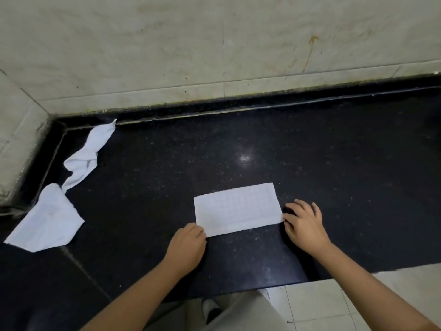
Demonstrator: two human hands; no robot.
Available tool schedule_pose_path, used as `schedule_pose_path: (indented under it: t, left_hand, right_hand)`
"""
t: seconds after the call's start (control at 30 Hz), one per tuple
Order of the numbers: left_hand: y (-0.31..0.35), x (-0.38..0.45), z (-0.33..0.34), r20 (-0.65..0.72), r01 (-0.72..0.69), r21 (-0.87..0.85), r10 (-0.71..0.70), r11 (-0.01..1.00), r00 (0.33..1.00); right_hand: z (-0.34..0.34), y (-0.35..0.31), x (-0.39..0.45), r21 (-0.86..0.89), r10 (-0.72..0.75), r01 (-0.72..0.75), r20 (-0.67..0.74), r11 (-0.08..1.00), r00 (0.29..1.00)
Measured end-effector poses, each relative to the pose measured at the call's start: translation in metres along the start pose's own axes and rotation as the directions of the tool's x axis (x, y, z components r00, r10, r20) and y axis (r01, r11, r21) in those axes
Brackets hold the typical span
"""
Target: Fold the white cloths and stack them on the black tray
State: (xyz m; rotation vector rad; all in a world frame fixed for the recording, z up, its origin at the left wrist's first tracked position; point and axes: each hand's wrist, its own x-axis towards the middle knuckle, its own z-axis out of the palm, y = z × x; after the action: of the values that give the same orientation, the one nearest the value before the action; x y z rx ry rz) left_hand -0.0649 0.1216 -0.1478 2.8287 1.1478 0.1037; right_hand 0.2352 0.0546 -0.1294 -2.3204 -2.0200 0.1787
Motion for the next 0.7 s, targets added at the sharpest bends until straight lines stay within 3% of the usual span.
schedule_pose_path:
  t: [0.1, 0.17, 0.27, 0.37, 0.53, 0.7]
  left_hand:
    - [0.005, 0.015, -0.010, -0.113, 0.017, -0.027, -0.020, 0.999, 0.993]
    - [0.012, 0.039, -0.017, -0.113, 0.095, -0.015, -0.096, 0.995, 0.989]
    - [0.031, 0.076, -0.015, 0.063, 0.254, -0.119, -0.248, 0.960, 0.967]
    - [0.050, 0.095, -0.005, 0.230, 0.392, -0.156, -0.352, 0.907, 0.907]
    - [0.059, 0.087, 0.015, 0.284, 0.443, -0.068, -0.408, 0.894, 0.868]
    - [0.059, 0.087, 0.012, 0.299, 0.444, -0.090, -0.401, 0.891, 0.866]
  right_hand:
    - [-0.015, -0.008, 0.008, 0.165, 0.256, -0.258, 0.034, 0.952, 0.966]
    - [-0.020, -0.015, 0.017, 0.119, 0.362, -0.377, 0.134, 0.918, 0.923]
    - [-0.017, -0.028, 0.026, 0.093, 0.399, -0.436, 0.265, 0.895, 0.877]
    - [-0.014, -0.038, 0.030, 0.089, 0.462, -0.508, 0.304, 0.857, 0.833]
    - [-0.008, -0.039, 0.037, 0.181, 0.517, -0.623, 0.410, 0.761, 0.751]
    - [-0.017, -0.038, 0.040, 0.416, 0.464, -0.582, 0.356, 0.699, 0.811]
